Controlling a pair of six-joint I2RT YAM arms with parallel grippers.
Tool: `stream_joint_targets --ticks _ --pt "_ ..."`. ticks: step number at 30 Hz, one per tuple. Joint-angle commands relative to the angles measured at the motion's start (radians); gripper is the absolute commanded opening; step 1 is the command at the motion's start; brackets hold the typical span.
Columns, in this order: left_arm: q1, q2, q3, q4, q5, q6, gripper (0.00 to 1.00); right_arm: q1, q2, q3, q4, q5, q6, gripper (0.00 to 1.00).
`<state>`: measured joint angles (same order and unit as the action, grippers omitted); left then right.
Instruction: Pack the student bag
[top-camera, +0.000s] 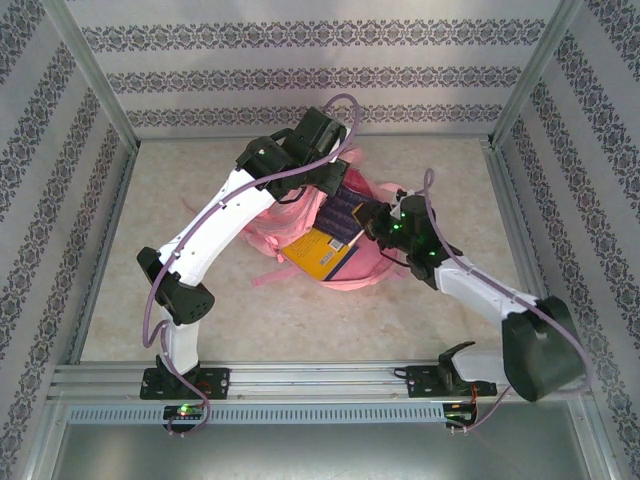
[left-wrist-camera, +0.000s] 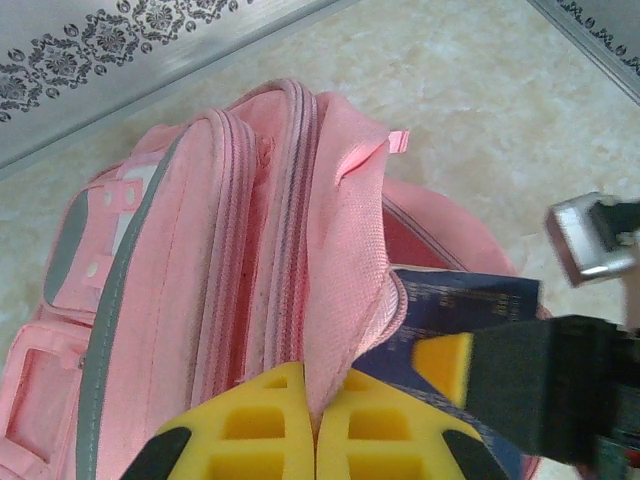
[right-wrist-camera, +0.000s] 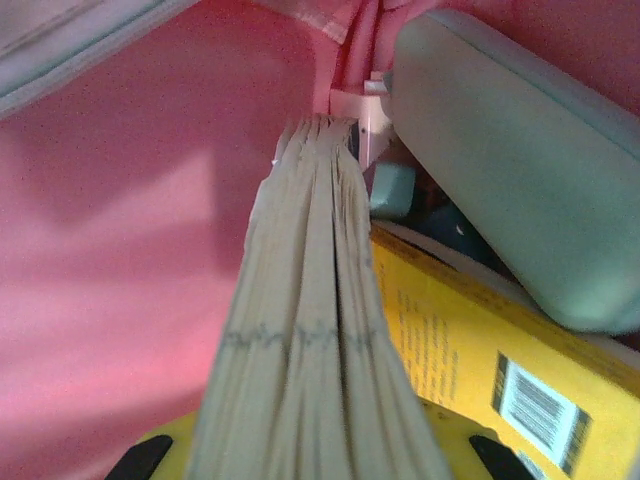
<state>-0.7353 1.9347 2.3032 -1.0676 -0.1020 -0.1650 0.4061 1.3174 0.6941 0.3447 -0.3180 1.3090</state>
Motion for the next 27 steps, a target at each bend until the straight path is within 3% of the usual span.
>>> stream_joint_targets --ticks 1,11,16,19,24,27 --pt "0.012 -0.037 0.048 0.077 0.008 -0.019 0.0 0.021 0.1 0.104 0.182 0.096 0.088 0.0" --pt "0.012 -0.03 0.06 0.098 0.062 -0.06 0.0 0.101 0.482 0.398 0.134 0.208 0.105 0.0" --pt "0.013 -0.008 0.05 0.096 0.052 -0.059 0.0 0.135 0.657 0.549 0.168 0.172 0.097 0.38" --pt "0.022 0.004 0.043 0.092 0.05 -0.066 0.0 0.13 0.613 0.525 0.149 0.148 0.029 0.5" --pt "0.034 0.024 0.04 0.094 0.055 -0.081 0.0 0.088 0.382 0.353 0.031 0.122 -0.133 0.63" --pt "0.038 0.043 0.052 0.096 0.069 -0.093 0.0 0.061 0.261 0.248 -0.012 0.063 -0.185 0.65"
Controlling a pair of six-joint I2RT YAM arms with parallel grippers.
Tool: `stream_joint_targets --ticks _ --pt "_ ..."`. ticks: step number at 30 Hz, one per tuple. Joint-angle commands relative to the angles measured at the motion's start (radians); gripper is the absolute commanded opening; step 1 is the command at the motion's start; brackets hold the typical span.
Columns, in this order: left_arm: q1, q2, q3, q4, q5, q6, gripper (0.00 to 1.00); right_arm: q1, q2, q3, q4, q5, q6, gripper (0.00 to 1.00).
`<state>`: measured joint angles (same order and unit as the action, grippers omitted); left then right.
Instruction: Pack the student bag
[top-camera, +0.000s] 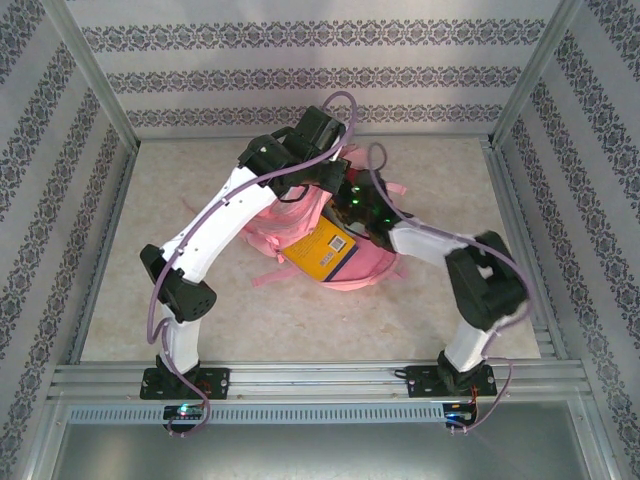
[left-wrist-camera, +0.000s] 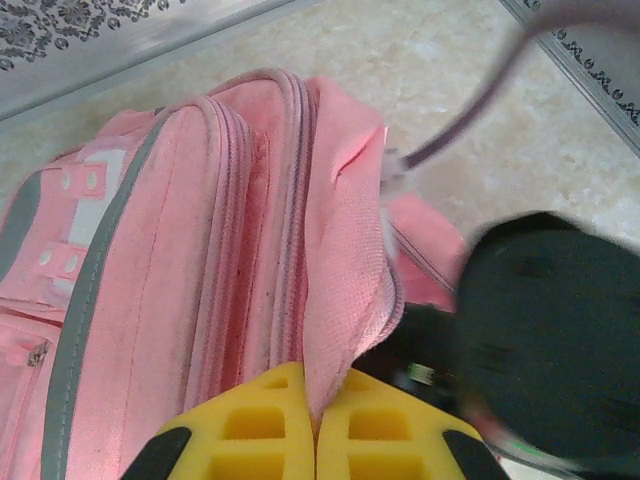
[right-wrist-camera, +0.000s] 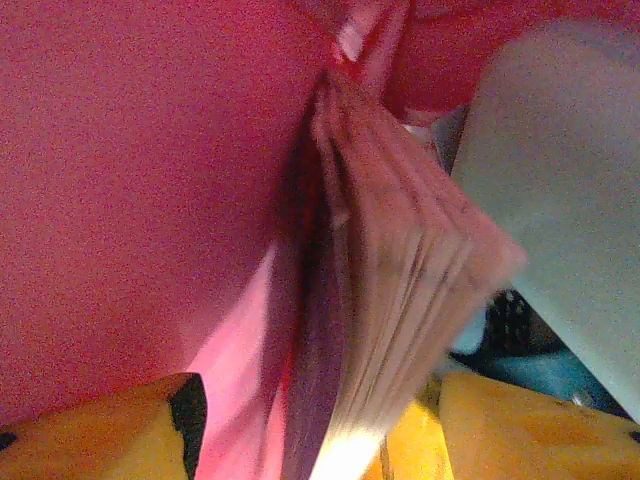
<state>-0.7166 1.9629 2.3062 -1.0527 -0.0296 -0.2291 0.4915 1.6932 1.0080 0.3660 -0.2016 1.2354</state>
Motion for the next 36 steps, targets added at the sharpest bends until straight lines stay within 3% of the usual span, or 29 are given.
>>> stream_joint_targets --ticks 1,7,12,16,18,20,23,25,31,36 --pt "0.02 0.021 0.053 0.082 0.002 -0.032 0.0 -0.032 -0.154 -0.099 -0.043 -0.061 -0.122 0.67" --pt "0.02 0.063 0.078 0.082 0.033 -0.05 0.0 -0.108 -0.419 -0.274 -0.193 -0.046 -0.194 0.65" --pt "0.009 0.119 0.052 0.1 0.143 -0.112 0.0 -0.172 -0.685 -0.291 -0.596 0.163 -0.287 0.55" --pt "-0.027 0.182 0.039 0.116 0.235 -0.146 0.02 -0.215 -0.808 -0.274 -0.781 0.288 -0.333 0.54" --pt "-0.035 0.218 0.025 0.138 0.306 -0.177 0.13 -0.229 -0.826 -0.244 -0.853 0.32 -0.368 0.53" --pt "-0.036 0.236 0.01 0.155 0.343 -0.219 0.3 -0.233 -0.831 -0.222 -0.896 0.331 -0.393 0.54" --pt "-0.035 0.2 -0.035 0.187 0.306 -0.22 0.5 -0.235 -0.826 -0.218 -0.914 0.289 -0.414 0.55" --pt "-0.021 0.154 -0.074 0.203 0.271 -0.215 0.55 -0.234 -0.813 -0.23 -0.904 0.235 -0.417 0.55" --pt "0.086 -0.131 -0.452 0.34 0.182 -0.335 0.61 -0.232 -0.746 -0.258 -0.906 0.14 -0.407 0.57" --pt "0.236 -0.347 -0.813 0.457 0.173 -0.459 0.66 -0.232 -0.727 -0.296 -0.903 0.131 -0.365 0.57"
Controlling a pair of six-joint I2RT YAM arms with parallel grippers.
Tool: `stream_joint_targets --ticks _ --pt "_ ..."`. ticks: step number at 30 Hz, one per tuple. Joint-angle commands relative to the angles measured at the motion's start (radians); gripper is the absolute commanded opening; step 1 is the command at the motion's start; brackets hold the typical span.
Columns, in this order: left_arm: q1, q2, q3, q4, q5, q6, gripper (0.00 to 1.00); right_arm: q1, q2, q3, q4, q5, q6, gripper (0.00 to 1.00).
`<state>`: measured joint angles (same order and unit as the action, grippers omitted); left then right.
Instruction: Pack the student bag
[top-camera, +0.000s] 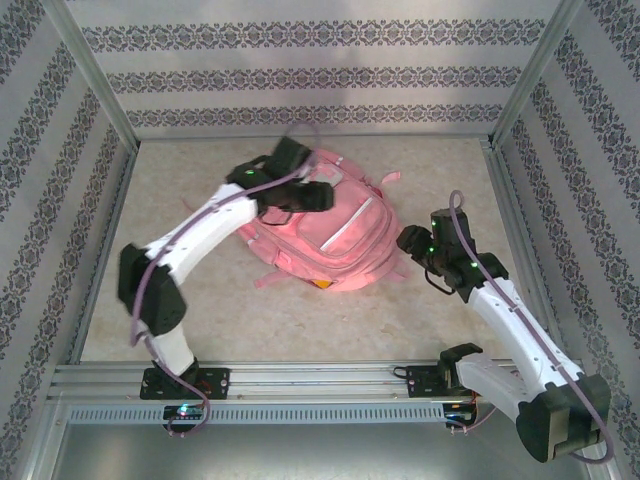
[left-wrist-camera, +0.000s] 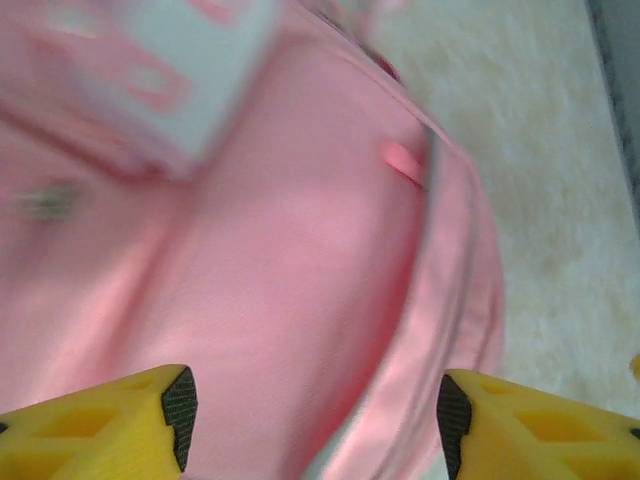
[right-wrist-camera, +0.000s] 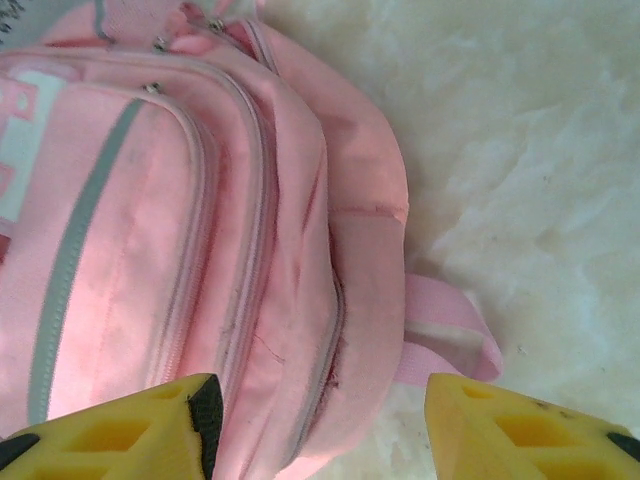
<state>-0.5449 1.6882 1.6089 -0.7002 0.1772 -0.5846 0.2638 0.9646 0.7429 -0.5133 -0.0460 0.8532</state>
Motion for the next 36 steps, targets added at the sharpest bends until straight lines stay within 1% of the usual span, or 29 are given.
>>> stream_joint_targets --ticks 1,3,5,8,10,11,14,16,18,19,21,24,28,30,32,34,36 --pt "0.086 -0.09 -0.155 0.115 -0.019 -0.109 0.66 -0.006 0.003 -0.044 -0.02 -0.031 0.034 0.57" --pt "0.124 -0.114 -0.215 0.13 0.007 -0.09 0.66 -0.008 0.007 -0.077 -0.005 -0.049 0.073 0.57" --pt "0.131 -0.105 -0.226 0.133 0.026 -0.026 0.66 -0.012 0.017 -0.112 0.011 -0.072 0.105 0.57" --pt "0.131 -0.061 -0.202 0.081 -0.022 0.053 0.65 -0.023 0.033 -0.152 0.036 -0.078 0.133 0.57" --pt "0.137 -0.054 -0.207 0.102 -0.074 0.087 0.65 -0.034 0.051 -0.167 0.06 -0.081 0.143 0.57" --pt "0.144 -0.045 -0.203 0.115 -0.082 0.1 0.65 -0.038 0.065 -0.171 0.071 -0.081 0.143 0.57" --pt "0.145 0.023 -0.164 0.129 -0.085 0.155 0.64 -0.04 0.128 -0.166 0.119 -0.083 0.138 0.56" --pt "0.145 0.094 -0.114 0.088 -0.06 0.162 0.63 -0.038 0.194 -0.148 0.164 -0.096 0.121 0.53" --pt "0.143 0.125 -0.096 0.065 -0.025 0.145 0.61 -0.031 0.276 -0.111 0.203 -0.121 0.087 0.49" --pt "0.142 0.117 -0.114 0.074 -0.018 0.123 0.61 -0.029 0.326 -0.078 0.225 -0.145 0.07 0.47" --pt "0.144 0.08 -0.175 0.107 -0.016 0.086 0.61 -0.022 0.424 -0.019 0.278 -0.207 0.048 0.44" --pt "0.152 0.016 -0.274 0.147 0.013 0.022 0.62 -0.014 0.556 0.089 0.329 -0.259 0.023 0.41" --pt "0.16 -0.062 -0.393 0.216 0.086 -0.082 0.61 -0.018 0.686 0.242 0.318 -0.236 -0.023 0.41" --pt "0.158 -0.087 -0.445 0.268 0.149 -0.147 0.6 -0.026 0.729 0.303 0.339 -0.239 -0.039 0.42" --pt "0.158 -0.113 -0.492 0.34 0.202 -0.211 0.59 -0.031 0.765 0.373 0.319 -0.232 -0.075 0.44" --pt "0.158 -0.15 -0.513 0.354 0.19 -0.234 0.59 -0.028 0.784 0.445 0.24 -0.19 -0.147 0.46" --pt "0.163 -0.188 -0.494 0.301 0.145 -0.221 0.59 -0.023 0.757 0.458 0.194 -0.141 -0.194 0.47"
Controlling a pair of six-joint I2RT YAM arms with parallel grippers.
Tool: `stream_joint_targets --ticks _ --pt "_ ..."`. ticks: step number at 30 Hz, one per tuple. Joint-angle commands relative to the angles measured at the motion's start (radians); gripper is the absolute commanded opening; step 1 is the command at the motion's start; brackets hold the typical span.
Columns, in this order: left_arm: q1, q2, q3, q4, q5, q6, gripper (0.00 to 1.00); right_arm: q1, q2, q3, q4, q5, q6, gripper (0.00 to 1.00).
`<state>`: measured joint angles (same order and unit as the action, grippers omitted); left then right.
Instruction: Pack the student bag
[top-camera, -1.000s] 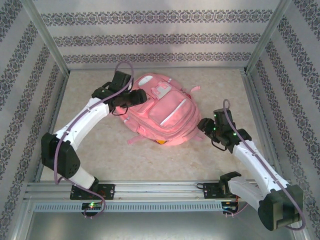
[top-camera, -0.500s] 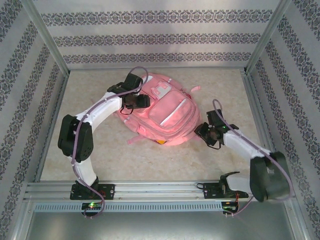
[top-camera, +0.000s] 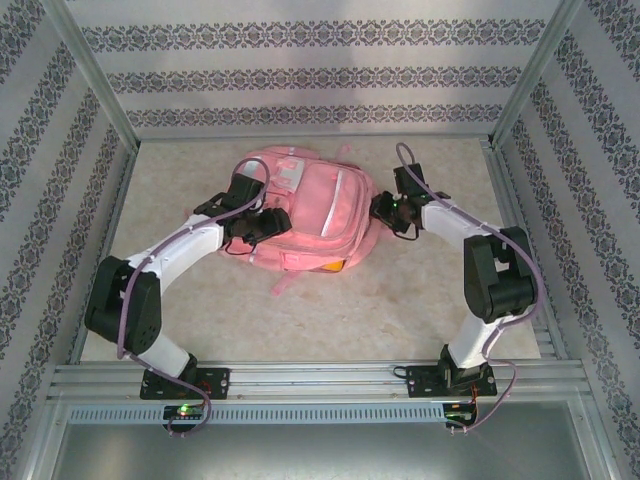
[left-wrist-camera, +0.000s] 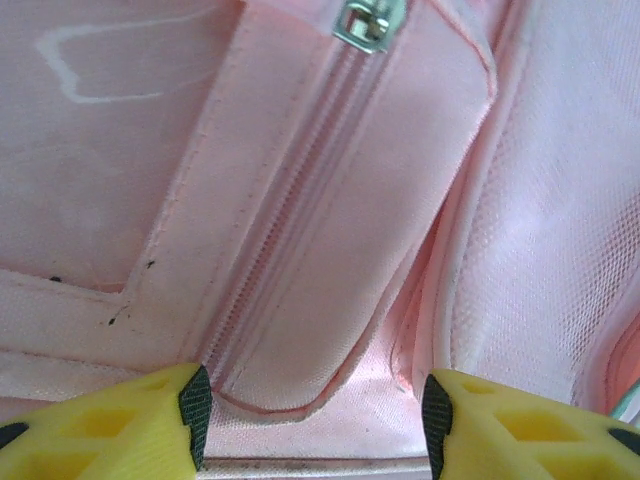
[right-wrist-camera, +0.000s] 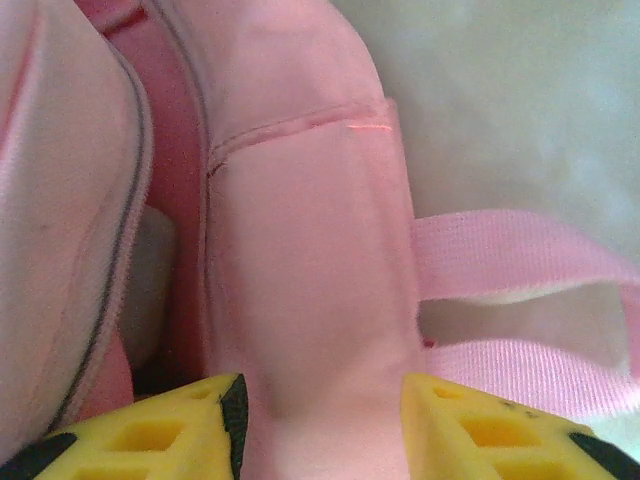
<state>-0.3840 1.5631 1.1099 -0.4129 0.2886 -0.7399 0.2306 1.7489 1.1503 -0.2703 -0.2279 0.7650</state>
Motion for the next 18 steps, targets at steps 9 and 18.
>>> stream_joint_targets --ticks 9,18 --pt "0.049 -0.199 -0.003 -0.195 -0.134 -0.392 0.61 0.098 -0.319 -0.139 -0.1 0.196 -0.061 0.48" --pt "0.046 -0.229 -0.173 0.004 -0.095 -0.746 0.64 0.12 -0.477 -0.304 -0.019 0.142 0.141 0.46"
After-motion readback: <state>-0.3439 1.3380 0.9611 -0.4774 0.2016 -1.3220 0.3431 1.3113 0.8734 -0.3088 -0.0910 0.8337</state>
